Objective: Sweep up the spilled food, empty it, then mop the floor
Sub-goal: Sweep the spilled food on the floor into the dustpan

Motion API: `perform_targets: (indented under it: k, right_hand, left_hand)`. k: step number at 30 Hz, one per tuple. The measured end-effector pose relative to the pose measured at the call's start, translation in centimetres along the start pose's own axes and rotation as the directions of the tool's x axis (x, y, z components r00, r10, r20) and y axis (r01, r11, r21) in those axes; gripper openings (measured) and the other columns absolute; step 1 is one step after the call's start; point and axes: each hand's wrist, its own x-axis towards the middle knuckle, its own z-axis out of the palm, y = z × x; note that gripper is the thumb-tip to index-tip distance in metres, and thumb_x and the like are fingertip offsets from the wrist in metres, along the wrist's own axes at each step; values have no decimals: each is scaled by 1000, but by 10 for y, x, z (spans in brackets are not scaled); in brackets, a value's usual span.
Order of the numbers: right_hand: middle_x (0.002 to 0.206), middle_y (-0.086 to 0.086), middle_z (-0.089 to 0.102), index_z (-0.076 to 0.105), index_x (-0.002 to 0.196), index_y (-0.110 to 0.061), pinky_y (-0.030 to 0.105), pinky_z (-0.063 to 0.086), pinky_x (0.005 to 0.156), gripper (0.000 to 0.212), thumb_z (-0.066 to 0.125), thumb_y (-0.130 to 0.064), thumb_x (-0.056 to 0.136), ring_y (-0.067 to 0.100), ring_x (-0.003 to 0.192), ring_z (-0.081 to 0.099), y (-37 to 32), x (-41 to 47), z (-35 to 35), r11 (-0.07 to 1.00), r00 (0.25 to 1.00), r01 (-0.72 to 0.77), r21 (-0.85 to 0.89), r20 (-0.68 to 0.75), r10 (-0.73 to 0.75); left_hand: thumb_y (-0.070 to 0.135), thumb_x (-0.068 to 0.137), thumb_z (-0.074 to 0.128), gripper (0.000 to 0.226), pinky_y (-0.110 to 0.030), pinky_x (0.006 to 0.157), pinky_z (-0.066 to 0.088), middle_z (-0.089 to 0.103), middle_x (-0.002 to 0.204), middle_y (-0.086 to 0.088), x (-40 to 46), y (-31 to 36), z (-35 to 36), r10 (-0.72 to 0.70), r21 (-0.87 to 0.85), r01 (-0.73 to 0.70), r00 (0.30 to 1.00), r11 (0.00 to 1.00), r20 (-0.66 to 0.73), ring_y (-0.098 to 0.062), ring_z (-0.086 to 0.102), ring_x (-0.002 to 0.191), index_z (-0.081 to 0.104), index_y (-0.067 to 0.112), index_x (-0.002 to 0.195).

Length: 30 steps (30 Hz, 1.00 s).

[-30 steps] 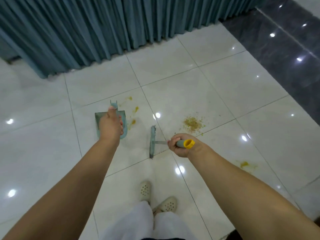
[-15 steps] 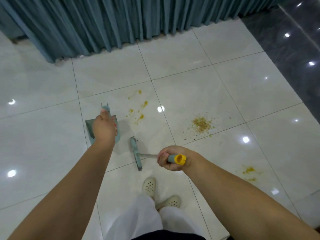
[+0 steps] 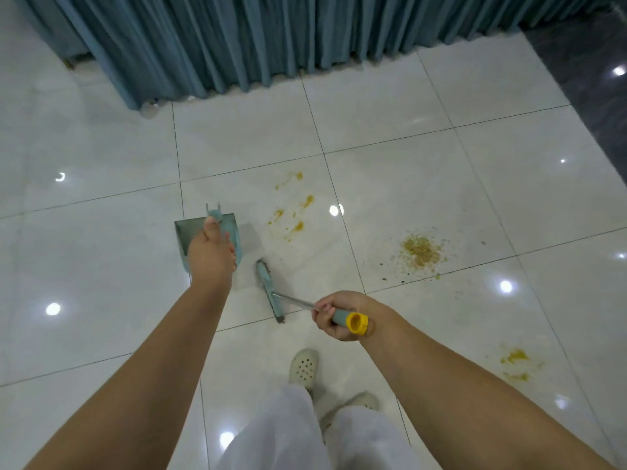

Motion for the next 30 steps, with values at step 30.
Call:
perform_targets:
  k: [30]
  right_hand:
    - [59,16,45,39,98,-4,14,33,25,7,36,-10,102,12,23,36,-154,-210,-365,916,925,375,144,-124,-359]
  left_hand:
    - [49,96,40,45,-15,34,29,46,51,2,-242,-71,207,15,-93,-15,1000,996,-1,-7,36,33,51,14,70]
